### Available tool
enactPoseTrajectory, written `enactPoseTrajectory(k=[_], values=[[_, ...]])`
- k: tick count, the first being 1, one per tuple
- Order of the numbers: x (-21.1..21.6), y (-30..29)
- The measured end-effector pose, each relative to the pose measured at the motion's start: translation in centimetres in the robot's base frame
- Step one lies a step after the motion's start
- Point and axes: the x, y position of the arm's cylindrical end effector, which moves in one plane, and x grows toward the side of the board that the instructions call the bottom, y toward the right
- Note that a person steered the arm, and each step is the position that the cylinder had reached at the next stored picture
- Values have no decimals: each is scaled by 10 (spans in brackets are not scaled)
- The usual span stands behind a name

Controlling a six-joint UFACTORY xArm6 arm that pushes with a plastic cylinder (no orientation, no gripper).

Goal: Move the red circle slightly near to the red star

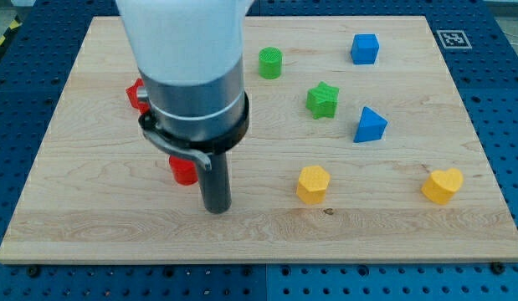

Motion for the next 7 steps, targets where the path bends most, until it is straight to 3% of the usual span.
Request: enactPoseTrajectory(k=[7], values=[[-24,-42]])
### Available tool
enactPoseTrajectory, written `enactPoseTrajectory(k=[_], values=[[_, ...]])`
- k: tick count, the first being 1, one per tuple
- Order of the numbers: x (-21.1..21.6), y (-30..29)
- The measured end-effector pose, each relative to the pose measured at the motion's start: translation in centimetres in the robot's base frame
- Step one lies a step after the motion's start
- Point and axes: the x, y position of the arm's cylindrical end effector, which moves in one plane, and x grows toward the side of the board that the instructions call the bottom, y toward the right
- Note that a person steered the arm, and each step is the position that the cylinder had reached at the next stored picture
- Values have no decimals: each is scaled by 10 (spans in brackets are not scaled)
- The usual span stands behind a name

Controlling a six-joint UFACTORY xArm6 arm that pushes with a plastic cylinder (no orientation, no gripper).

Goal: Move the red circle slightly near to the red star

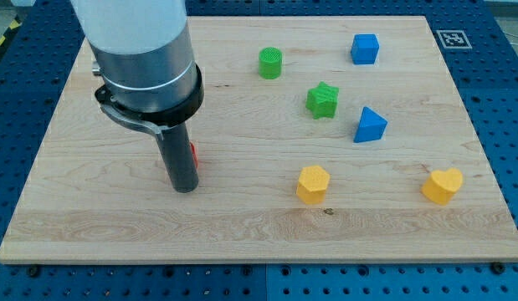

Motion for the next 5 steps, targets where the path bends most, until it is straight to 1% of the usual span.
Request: enactPoseTrajectory(k=[1,3,4,5], values=[[-9,0],[-9,-15],[-32,-15],[-34,-15]])
